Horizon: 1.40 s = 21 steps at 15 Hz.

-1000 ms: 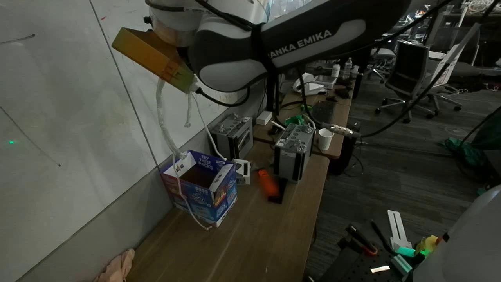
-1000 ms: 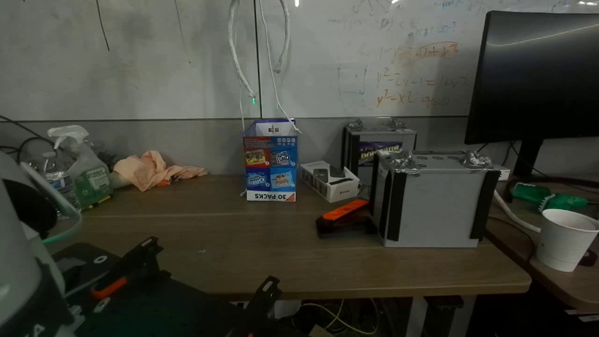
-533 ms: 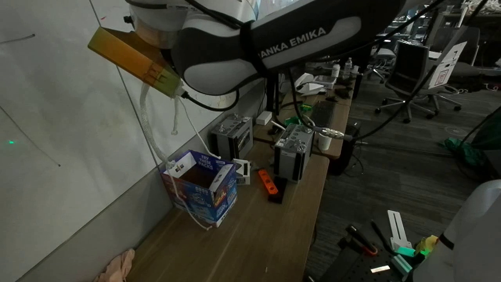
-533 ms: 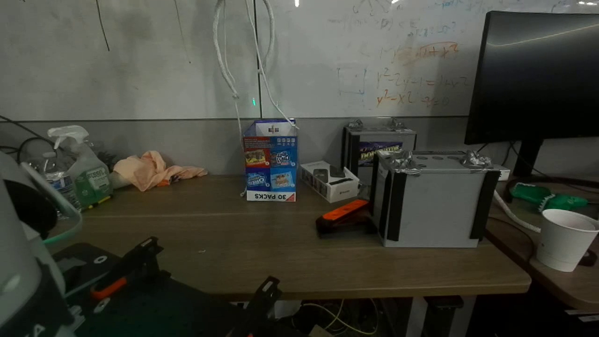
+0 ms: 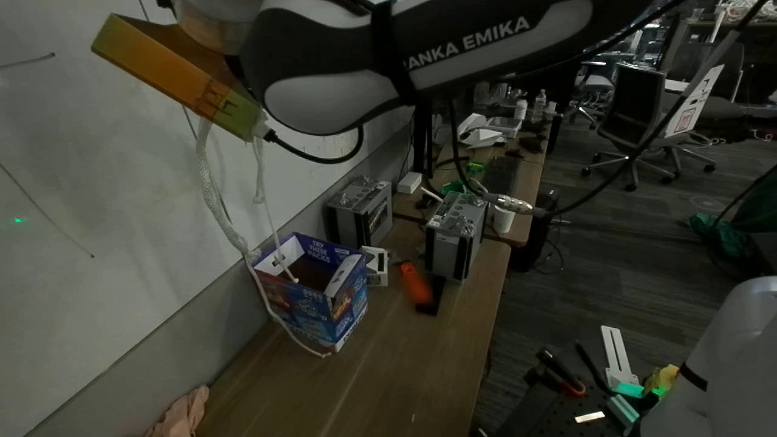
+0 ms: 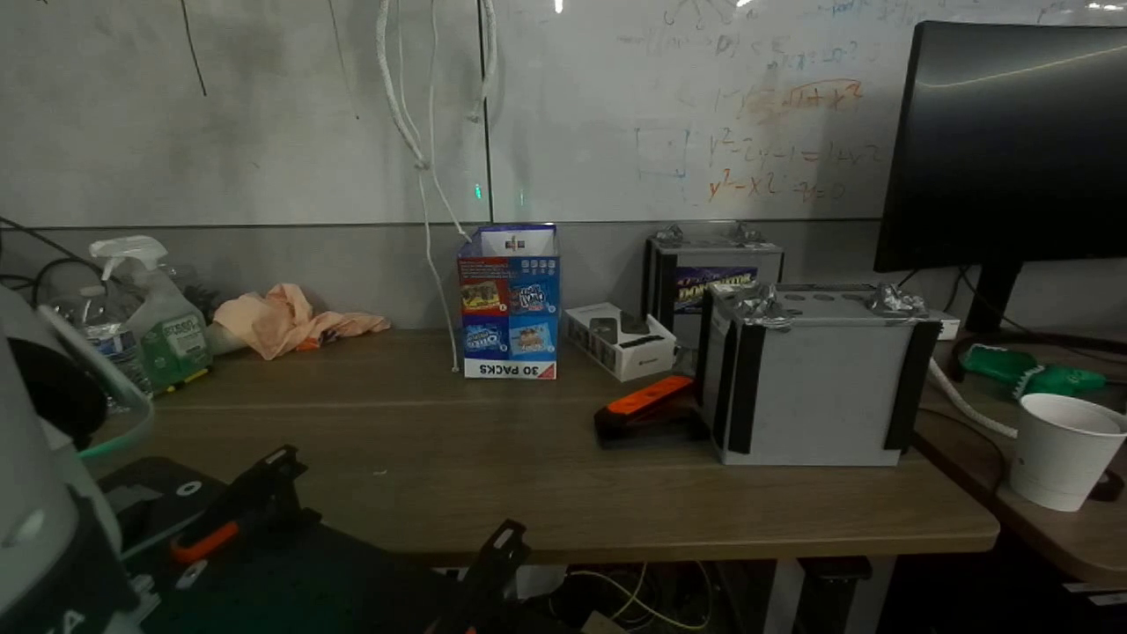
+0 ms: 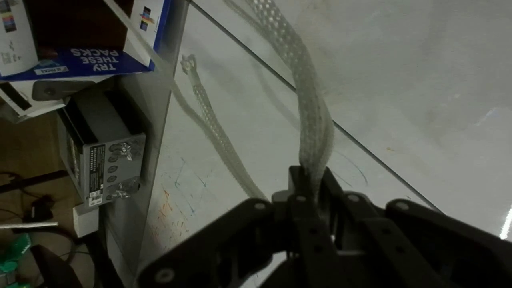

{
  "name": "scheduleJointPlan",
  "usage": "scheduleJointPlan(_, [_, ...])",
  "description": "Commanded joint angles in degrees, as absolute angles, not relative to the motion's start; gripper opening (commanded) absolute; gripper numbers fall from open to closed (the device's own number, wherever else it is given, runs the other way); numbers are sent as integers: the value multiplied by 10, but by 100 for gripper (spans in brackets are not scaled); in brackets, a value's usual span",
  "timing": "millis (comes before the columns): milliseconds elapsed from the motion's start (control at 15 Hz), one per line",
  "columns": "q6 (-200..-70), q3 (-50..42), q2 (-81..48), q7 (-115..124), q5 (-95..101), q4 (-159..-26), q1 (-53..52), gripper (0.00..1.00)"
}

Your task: Put the ropes in the box

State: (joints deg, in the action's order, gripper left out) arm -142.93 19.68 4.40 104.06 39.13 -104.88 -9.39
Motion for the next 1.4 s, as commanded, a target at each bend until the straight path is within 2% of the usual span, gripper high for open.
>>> scheduleJointPlan(0, [-1409, 183, 53, 1041, 395, -1035, -100, 4])
scheduleJointPlan(600, [-1405, 169, 17, 937, 309, -1048, -109, 4])
scheduleJointPlan(1333, [-1364, 117, -30, 871, 315, -1051, -107, 3])
